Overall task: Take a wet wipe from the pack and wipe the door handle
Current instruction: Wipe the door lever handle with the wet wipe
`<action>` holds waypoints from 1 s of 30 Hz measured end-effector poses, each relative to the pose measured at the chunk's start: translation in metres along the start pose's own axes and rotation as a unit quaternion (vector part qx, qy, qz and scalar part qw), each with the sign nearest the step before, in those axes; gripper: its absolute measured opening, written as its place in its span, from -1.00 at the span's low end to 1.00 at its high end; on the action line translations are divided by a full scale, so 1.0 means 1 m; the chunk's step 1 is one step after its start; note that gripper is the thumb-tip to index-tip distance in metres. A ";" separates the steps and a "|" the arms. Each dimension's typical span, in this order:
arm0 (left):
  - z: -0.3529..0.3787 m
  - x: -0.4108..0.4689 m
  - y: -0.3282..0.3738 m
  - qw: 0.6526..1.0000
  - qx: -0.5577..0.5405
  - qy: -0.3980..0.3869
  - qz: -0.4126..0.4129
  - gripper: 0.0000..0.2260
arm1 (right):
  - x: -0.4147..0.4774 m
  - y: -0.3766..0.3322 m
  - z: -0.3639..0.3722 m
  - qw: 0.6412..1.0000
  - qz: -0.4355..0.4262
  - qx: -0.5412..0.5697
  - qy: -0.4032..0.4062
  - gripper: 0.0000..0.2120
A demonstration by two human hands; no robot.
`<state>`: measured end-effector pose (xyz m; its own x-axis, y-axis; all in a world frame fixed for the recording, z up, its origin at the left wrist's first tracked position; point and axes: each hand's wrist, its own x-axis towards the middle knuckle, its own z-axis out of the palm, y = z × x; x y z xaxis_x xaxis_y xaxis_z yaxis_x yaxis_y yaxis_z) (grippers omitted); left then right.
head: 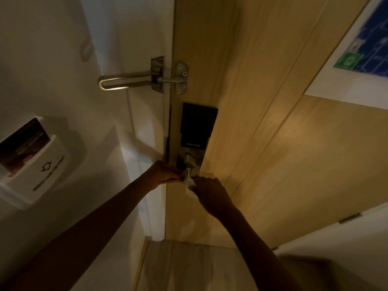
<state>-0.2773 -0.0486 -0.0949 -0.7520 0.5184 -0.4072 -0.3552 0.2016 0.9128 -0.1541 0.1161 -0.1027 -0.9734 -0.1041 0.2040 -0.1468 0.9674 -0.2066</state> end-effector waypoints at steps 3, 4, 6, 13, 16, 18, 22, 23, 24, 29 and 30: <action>0.000 0.002 -0.001 1.000 -0.016 -0.005 0.000 -0.63 | -0.015 0.027 -0.013 1.000 -0.005 -0.020 -0.004 -0.80; 0.000 0.002 -0.002 1.000 -0.015 -0.005 0.002 -0.63 | -0.017 0.033 -0.016 0.999 -0.005 -0.032 -0.001 -0.80; 0.001 0.002 -0.001 1.000 -0.012 -0.009 0.000 -0.63 | -0.017 0.032 -0.015 0.999 -0.010 -0.042 0.004 -0.80; -0.004 0.009 -0.005 1.000 0.001 -0.007 -0.010 -0.54 | -0.008 0.013 -0.008 0.999 -0.035 -0.037 0.011 -0.80; -0.004 0.007 -0.005 1.000 0.001 -0.016 -0.007 -0.45 | -0.019 0.034 -0.015 0.998 -0.036 -0.047 0.014 -0.81; -0.003 0.004 -0.003 1.000 0.002 -0.024 0.000 -0.41 | -0.018 0.034 -0.015 0.998 -0.040 -0.047 0.011 -0.79; -0.002 0.003 0.002 1.000 0.012 -0.019 -0.010 -0.45 | -0.006 0.005 -0.004 0.999 -0.025 -0.045 0.018 -0.78; -0.002 0.002 0.003 1.000 0.012 -0.013 -0.012 -0.47 | -0.004 0.002 -0.003 0.999 -0.019 -0.040 0.024 -0.78; -0.002 0.002 0.003 1.000 0.012 -0.012 -0.010 -0.51 | -0.005 0.002 -0.004 0.999 -0.016 -0.033 0.025 -0.78; 0.000 0.000 0.004 1.000 -0.002 -0.018 -0.023 -0.52 | -0.012 0.023 -0.010 1.000 0.003 -0.018 0.013 -0.79; 0.000 0.001 0.003 1.000 -0.011 -0.014 -0.024 -0.57 | -0.011 0.020 -0.008 0.999 0.006 -0.033 0.017 -0.78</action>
<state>-0.2795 -0.0475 -0.0923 -0.7177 0.5318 -0.4496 -0.4030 0.2094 0.8909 -0.1445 0.1383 -0.1017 -0.9684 -0.0864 0.2338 -0.1225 0.9819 -0.1448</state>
